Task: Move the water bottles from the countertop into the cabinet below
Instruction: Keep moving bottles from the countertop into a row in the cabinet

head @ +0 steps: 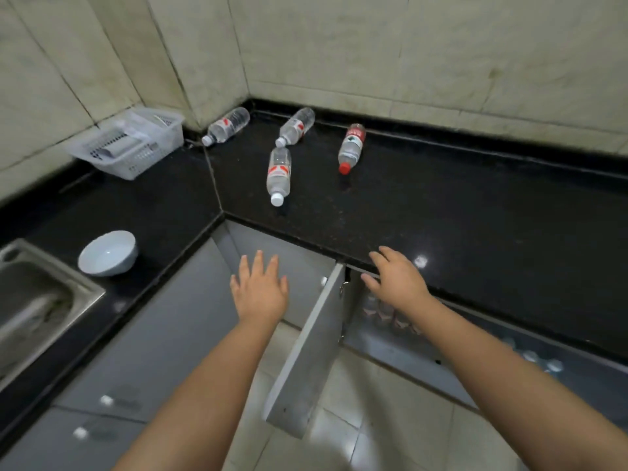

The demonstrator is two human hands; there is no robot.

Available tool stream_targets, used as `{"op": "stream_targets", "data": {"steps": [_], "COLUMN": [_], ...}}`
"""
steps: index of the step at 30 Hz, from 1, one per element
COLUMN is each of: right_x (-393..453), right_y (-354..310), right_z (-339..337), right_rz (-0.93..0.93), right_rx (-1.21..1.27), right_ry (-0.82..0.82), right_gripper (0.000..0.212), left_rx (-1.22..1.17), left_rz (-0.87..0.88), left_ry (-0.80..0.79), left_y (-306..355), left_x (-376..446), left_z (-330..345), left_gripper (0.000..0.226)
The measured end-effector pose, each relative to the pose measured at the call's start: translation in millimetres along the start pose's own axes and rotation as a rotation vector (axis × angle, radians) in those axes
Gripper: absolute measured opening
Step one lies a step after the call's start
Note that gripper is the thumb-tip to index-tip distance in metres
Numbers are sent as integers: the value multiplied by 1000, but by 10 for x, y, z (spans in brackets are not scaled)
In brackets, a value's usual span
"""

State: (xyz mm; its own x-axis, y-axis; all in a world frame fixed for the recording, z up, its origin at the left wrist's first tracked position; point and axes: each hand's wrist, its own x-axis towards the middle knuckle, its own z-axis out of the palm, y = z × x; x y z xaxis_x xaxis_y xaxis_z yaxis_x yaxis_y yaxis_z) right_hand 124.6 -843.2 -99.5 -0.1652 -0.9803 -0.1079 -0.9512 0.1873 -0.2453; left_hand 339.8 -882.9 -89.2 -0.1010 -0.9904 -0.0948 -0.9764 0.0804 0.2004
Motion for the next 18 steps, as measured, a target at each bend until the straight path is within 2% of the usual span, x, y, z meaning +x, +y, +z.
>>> {"op": "stream_targets", "data": {"steps": [6,11,18], "right_x": [745,1920,3495], "right_y": [94,156,197], "right_z": [-313,-389,-214], "right_rz": [58,20,-20], "right_rx": [-56,-145,-82], "right_ry": [86,5,40], "right_gripper": [45,42,55], "left_rx": [-81,-65,-148], "left_rz": [-42,-67,-145], "left_ry": [30,48,55], "left_y": [38,176,453], "left_x": [628,1544,2693], "left_z": [-117,-14,263], "left_gripper": [56,59,63]}}
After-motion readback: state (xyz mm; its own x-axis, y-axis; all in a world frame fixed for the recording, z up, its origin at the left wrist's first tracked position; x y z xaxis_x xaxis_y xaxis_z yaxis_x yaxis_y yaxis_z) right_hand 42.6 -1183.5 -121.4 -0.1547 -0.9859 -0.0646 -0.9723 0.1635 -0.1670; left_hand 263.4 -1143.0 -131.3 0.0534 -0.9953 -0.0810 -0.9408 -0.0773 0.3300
